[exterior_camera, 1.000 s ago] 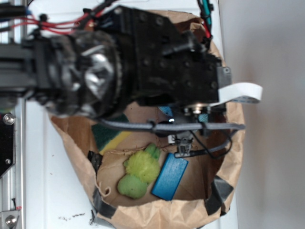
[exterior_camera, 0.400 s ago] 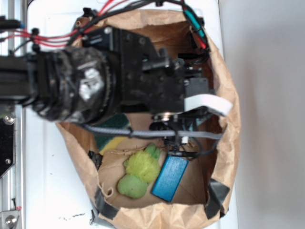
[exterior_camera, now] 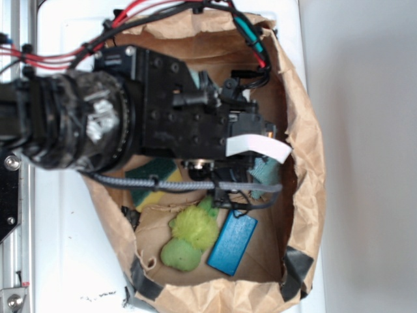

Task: Grab the blue cloth.

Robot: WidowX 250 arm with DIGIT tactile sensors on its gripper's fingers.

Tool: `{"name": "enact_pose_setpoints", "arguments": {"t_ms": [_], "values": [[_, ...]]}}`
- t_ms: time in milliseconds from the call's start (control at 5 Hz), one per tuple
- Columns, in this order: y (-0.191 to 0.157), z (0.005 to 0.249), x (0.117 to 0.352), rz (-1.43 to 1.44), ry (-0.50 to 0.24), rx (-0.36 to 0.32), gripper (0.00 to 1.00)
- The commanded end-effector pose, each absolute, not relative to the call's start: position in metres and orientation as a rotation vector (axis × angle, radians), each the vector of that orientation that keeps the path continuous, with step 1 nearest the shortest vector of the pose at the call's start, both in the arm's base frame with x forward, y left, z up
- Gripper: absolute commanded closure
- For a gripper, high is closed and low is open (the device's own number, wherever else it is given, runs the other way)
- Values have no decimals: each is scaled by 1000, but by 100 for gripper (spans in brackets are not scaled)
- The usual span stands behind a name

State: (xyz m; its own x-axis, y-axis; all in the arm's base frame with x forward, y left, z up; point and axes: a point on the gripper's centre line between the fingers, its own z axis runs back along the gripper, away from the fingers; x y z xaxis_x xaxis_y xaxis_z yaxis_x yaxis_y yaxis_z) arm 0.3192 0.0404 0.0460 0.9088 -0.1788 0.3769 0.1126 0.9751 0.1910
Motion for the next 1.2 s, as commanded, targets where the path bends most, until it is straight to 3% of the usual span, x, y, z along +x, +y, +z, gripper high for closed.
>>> {"name": "enact_pose_setpoints", "arguments": {"t_ms": [0, 400, 600, 1000], "values": [[37, 55, 327, -152, -443, 180, 100], [39, 62, 328, -131, -445, 161, 100], [40, 78, 331, -94, -420, 125, 100], [44, 136, 323, -33, -357, 24, 100]]}}
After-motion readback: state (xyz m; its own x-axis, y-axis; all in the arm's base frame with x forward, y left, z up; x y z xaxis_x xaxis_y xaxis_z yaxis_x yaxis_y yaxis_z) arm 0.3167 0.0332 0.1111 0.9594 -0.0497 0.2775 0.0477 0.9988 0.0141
